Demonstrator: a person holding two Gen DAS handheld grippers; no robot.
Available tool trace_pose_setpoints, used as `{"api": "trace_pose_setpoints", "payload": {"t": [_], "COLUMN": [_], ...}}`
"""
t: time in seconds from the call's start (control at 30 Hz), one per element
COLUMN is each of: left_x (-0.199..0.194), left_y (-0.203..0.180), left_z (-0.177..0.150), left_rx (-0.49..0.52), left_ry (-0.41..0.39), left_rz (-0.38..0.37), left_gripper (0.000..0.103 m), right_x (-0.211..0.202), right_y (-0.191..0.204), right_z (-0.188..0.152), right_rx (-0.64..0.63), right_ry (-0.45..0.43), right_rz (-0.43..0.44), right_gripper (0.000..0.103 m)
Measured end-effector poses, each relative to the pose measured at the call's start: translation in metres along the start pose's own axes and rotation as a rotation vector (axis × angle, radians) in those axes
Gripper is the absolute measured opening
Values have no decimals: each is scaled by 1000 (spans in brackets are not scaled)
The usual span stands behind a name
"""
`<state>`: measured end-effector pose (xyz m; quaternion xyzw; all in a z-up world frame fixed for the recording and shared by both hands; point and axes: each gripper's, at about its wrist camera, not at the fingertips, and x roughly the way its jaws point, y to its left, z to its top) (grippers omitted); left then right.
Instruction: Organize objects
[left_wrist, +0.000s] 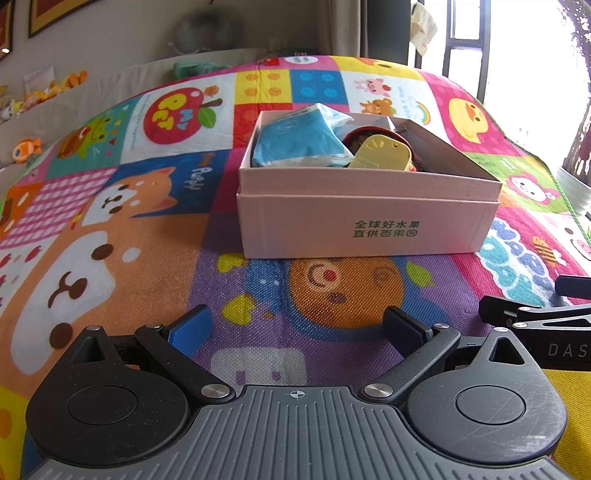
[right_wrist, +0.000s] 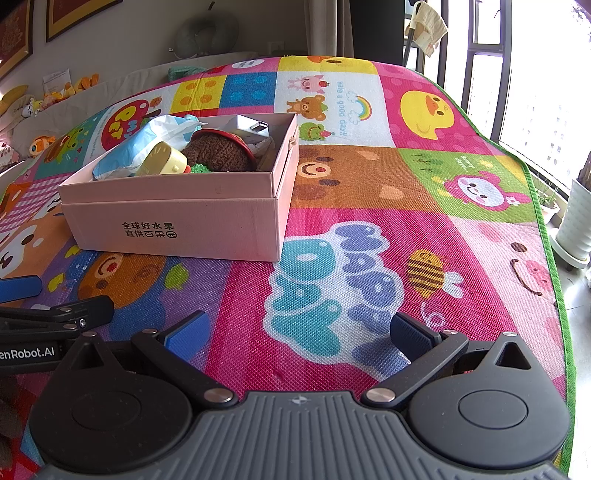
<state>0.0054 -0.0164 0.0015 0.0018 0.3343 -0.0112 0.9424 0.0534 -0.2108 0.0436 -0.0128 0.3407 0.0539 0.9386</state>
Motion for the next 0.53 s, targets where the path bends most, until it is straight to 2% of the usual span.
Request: {"api": "trace_pose_setpoints", "payload": {"t": [0.53], "left_x": [0], "left_y": [0], "left_z": [0], "left_rx": [-2], "left_ry": [0], "left_rz": [-1], "left_gripper": [101], "right_x": [0], "right_y": [0], "right_z": [0], "right_rx": [0], "right_ry": [0], "right_rz": [0], "right_gripper": [103]}}
